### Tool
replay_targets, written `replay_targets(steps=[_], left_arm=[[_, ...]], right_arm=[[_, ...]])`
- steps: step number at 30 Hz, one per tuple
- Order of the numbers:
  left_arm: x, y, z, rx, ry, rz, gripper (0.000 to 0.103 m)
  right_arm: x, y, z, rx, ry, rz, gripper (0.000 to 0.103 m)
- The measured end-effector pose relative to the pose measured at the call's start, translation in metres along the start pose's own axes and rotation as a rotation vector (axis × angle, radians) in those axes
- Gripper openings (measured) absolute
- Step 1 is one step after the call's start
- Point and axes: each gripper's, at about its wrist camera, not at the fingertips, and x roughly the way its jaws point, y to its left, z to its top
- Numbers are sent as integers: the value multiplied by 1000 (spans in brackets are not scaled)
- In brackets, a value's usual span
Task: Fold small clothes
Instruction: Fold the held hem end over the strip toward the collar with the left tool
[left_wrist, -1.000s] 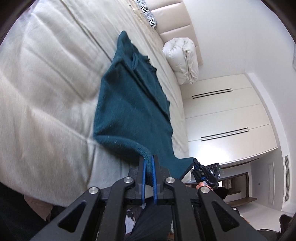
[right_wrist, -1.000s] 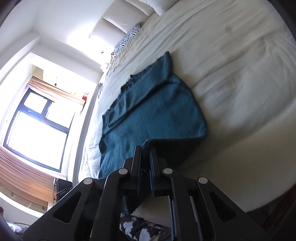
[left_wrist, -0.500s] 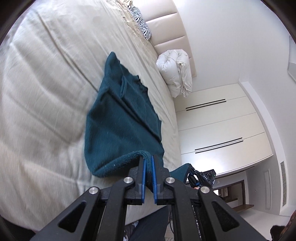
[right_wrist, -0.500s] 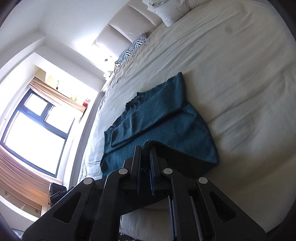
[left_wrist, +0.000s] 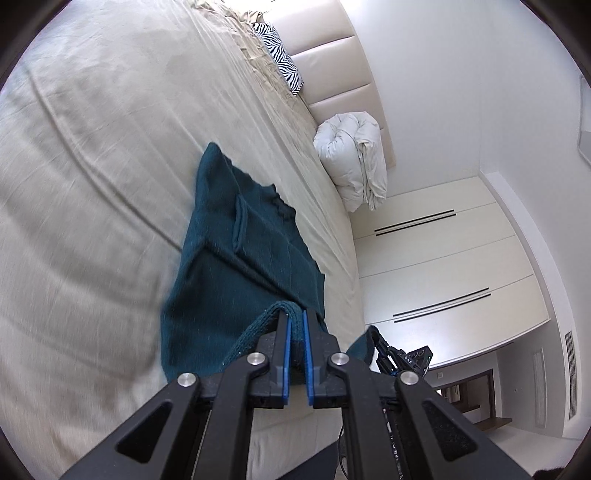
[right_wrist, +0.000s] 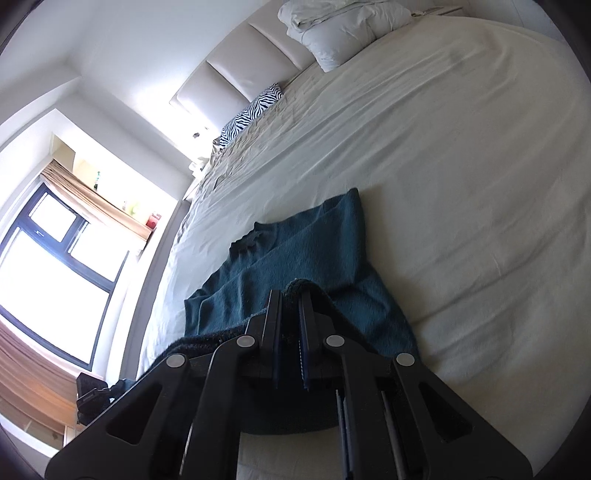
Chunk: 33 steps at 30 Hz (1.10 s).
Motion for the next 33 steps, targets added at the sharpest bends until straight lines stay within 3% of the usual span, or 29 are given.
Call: replay_targets(steps=[21,33], left_arm=[[74,28,109,-108,-30,36,6],[111,46,143,-109,-29,110,6]], right_arm=[[122,3,85,-32,-4,-124,7],[199,-13,109,-16,40,-207,7]])
